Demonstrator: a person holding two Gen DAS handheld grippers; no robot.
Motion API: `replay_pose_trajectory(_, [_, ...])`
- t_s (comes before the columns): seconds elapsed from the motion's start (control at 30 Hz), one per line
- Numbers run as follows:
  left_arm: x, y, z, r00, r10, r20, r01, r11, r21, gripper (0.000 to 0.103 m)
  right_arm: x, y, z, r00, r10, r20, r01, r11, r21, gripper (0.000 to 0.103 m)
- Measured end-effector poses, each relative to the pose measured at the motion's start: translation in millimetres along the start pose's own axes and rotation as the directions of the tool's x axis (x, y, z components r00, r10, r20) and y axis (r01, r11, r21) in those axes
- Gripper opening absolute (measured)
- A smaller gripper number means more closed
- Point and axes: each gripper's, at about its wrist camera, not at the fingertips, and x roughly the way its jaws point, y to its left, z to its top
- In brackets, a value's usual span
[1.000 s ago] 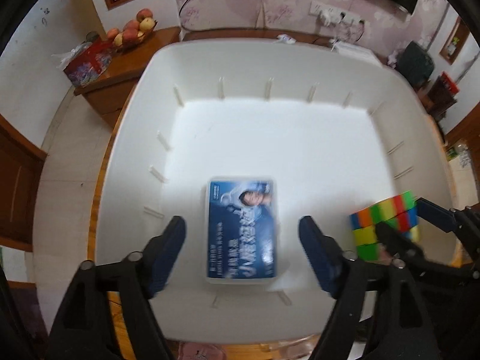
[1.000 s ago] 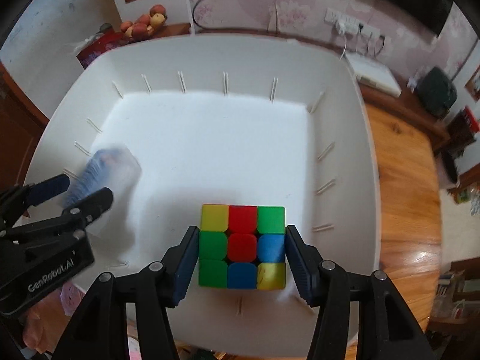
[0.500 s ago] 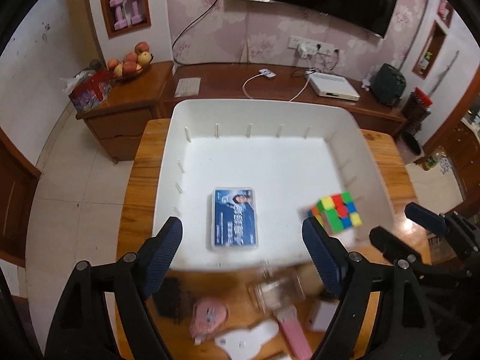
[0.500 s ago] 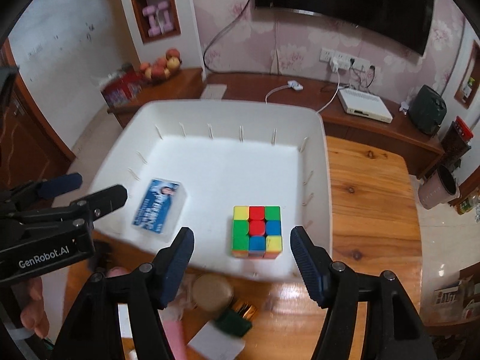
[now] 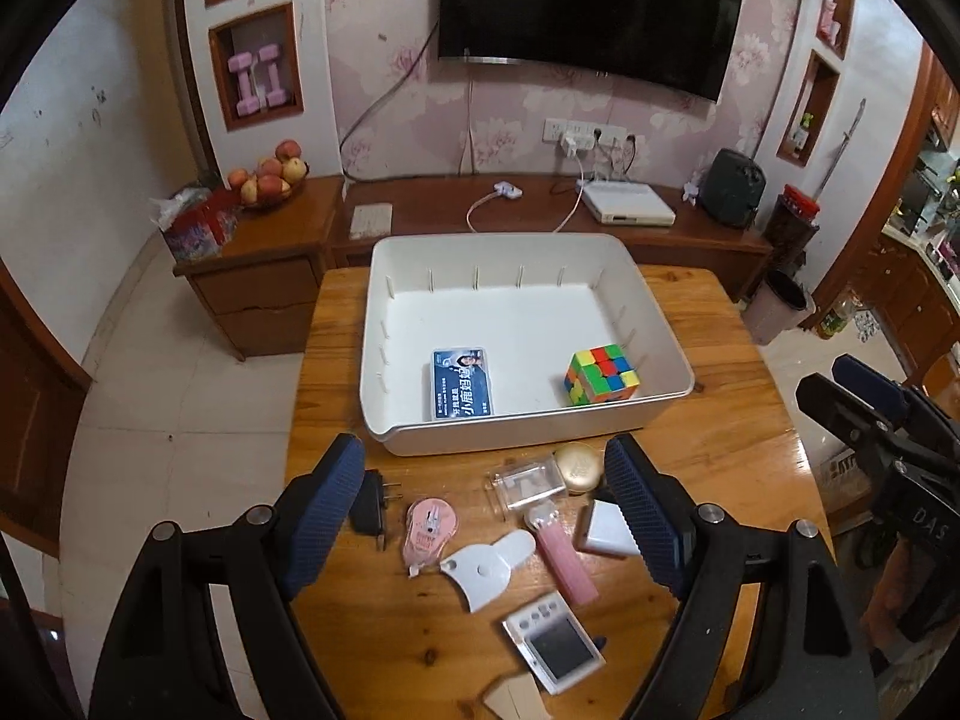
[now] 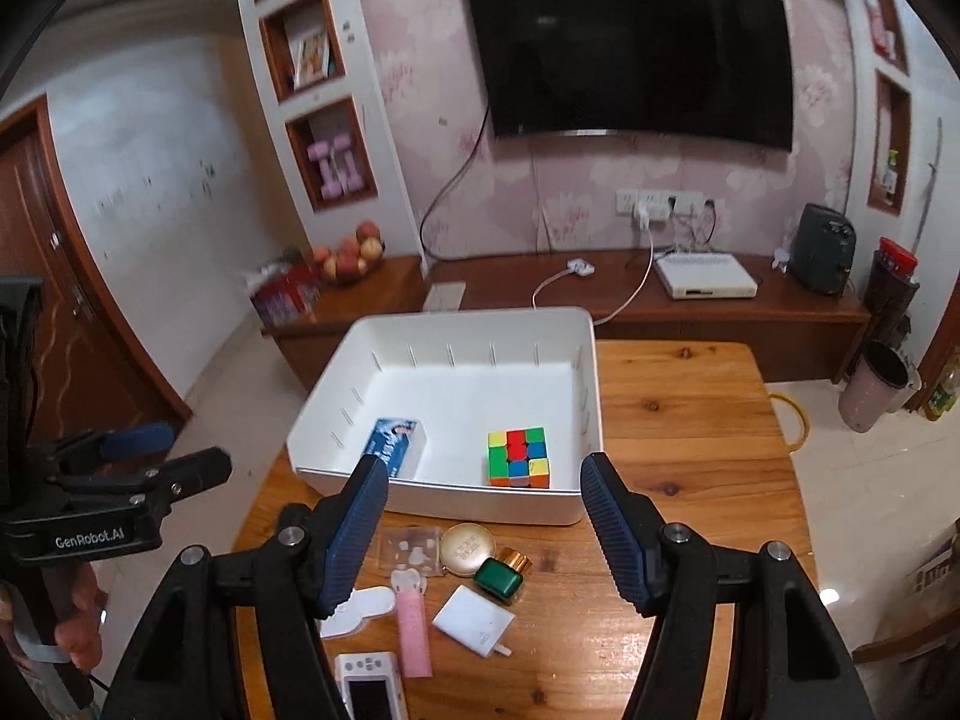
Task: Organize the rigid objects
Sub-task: 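Withdraw both tools from the bin toward the remaining items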
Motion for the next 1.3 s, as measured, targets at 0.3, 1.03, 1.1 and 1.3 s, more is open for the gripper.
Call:
replay_pose_trajectory(0.3, [-49,-5,-36,0.993,-0.013,0.113,0.012,1.000,0.010,0.092,-58,22,-28,0.997,0.021,0.075,-0.013,0.995,-0.103,0.083])
replay_pose_trajectory(1.03, [50,0,-188,0.984,-0.053,-0.167,0.064,0.996,0.061,0.092,9,20,-141,0.992,-0.064,-0.108,0.054,0.994,-0.100,0.083])
replay_pose_trajectory(1.1, [53,-6,-199,0.982,-0.092,-0.167,0.116,0.983,0.139,0.092,17,21,-153,0.989,-0.055,-0.139,0.041,0.994,-0.102,0.083])
replay_pose_trajectory(1.3, [70,-8,-214,0.970,-0.151,-0.189,0.210,0.912,0.353,0.092,37,28,-180,0.973,0.004,-0.231,-0.028,0.995,-0.101,0.083])
